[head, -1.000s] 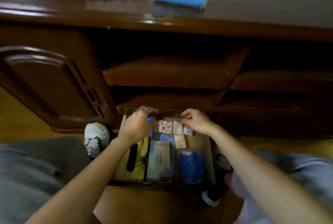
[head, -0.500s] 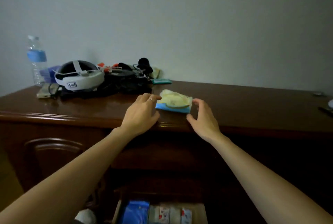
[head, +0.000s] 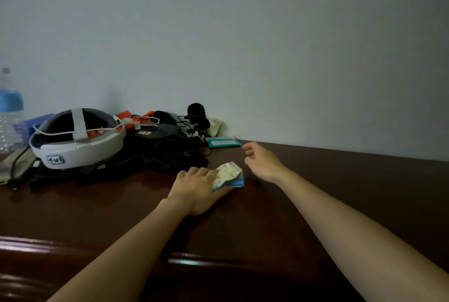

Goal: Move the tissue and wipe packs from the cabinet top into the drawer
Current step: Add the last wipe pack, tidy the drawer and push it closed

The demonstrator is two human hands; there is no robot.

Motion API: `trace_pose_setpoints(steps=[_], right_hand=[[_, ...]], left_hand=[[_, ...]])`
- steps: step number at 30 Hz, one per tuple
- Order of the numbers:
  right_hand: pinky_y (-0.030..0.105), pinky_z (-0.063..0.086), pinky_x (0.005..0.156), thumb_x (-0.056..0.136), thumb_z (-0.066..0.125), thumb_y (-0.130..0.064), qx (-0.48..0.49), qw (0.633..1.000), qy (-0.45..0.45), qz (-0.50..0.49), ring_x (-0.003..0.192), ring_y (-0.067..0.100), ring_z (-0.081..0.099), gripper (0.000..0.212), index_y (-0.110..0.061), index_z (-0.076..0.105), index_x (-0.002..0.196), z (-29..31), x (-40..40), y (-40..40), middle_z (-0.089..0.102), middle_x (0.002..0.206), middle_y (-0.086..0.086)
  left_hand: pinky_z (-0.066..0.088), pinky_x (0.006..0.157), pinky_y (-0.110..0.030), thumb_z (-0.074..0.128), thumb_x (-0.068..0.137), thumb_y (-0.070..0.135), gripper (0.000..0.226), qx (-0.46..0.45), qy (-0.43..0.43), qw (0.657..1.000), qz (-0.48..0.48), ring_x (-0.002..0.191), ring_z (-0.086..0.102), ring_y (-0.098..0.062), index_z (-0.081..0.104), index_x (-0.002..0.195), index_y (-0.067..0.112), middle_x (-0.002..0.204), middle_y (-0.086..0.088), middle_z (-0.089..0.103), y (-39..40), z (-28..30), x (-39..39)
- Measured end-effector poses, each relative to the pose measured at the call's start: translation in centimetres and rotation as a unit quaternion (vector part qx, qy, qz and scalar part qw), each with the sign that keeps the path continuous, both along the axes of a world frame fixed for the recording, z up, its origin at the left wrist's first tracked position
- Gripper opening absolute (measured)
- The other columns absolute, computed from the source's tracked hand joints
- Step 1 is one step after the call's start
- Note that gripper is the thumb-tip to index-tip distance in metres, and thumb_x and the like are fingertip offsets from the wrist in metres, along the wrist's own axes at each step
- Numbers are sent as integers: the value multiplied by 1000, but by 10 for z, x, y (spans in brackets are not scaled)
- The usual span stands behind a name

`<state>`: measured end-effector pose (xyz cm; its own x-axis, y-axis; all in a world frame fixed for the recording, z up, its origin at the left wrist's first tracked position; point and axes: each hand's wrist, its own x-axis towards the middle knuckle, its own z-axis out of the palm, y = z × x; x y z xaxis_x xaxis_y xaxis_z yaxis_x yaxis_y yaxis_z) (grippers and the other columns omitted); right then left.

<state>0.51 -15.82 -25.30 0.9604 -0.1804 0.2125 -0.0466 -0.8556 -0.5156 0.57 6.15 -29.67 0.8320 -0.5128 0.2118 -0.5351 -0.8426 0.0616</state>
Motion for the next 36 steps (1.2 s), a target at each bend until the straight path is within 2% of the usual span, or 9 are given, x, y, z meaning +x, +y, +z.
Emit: trace_pose_setpoints(steps=[4, 7, 10, 14, 19, 27, 30, 33, 36], right_hand=[[49, 41, 109, 98, 50, -37, -203, 977, 41, 46, 144, 25, 35, 60, -24, 34, 154, -10, 94, 7, 33, 160, 3], [50, 39, 109, 100, 48, -34, -238, 968, 65, 44, 143, 31, 33, 61, -16, 27, 154, -19, 152, 14, 28, 161, 7], [51, 42, 103, 95, 59, -34, -241, 970, -7, 34, 141, 33, 36, 70, -17, 22, 153, -14, 190, 20, 30, 158, 9], [51, 30, 118, 91, 65, -31, -328, 941, 1, 82, 153, 25, 13, 94, -24, 3, 162, 8, 222, 26, 3, 170, -2], [45, 29, 114, 95, 48, -41, -431, 898, 64, 67, 144, 30, 31, 71, -12, 25, 156, 0, 237, 31, 31, 161, 8], [41, 35, 93, 89, 35, -63, -396, 909, 131, 8, 121, 31, 45, 67, -16, 62, 129, -2, 216, 3, 52, 133, 16], [41, 42, 89, 83, 38, -64, -443, 895, 37, 30, 108, 26, 50, 60, -22, 70, 112, 3, 198, -13, 60, 121, 11], [47, 42, 100, 86, 48, -57, -404, 914, -42, -13, 130, 27, 41, 60, -29, 52, 139, 2, 192, -31, 47, 145, 6], [54, 37, 110, 89, 51, -58, -283, 956, 57, -58, 143, 31, 33, 73, -31, 30, 153, -5, 193, -52, 33, 158, 6]], left_hand=[[33, 105, -44, 11, 87, 82, 87, 5, -23, 1000, 2, 134, 38, -22, 33, 152, 28, 148, 3, 45, 3, -6, 27], [32, 102, -43, 2, 82, 85, 95, -15, -52, 998, -7, 128, 40, -20, 39, 148, 27, 141, 6, 48, 2, -13, 34], [30, 102, -43, 3, 82, 86, 94, -26, -45, 999, -16, 125, 40, -18, 37, 149, 29, 137, 8, 48, 2, -14, 40], [31, 101, -42, 6, 83, 86, 91, -24, -42, 998, -30, 120, 40, -16, 36, 148, 30, 129, 8, 49, 4, -10, 49], [31, 101, -41, 9, 84, 84, 86, -20, -48, 998, -37, 119, 39, -16, 37, 144, 30, 126, 9, 48, 5, -11, 53], [30, 104, -43, 12, 85, 84, 87, -3, -24, 999, -35, 122, 38, -18, 37, 146, 28, 132, 6, 47, 6, -5, 49], [30, 103, -42, 13, 85, 84, 87, -5, -29, 999, -36, 122, 38, -18, 34, 148, 29, 134, 6, 47, 6, -5, 47], [31, 102, -42, 11, 83, 86, 89, -2, -38, 999, -33, 122, 39, -17, 34, 148, 30, 135, 7, 47, 6, -6, 47], [31, 100, -42, 9, 81, 87, 91, 4, -40, 999, -27, 121, 39, -18, 34, 148, 30, 134, 7, 47, 4, -7, 49]])
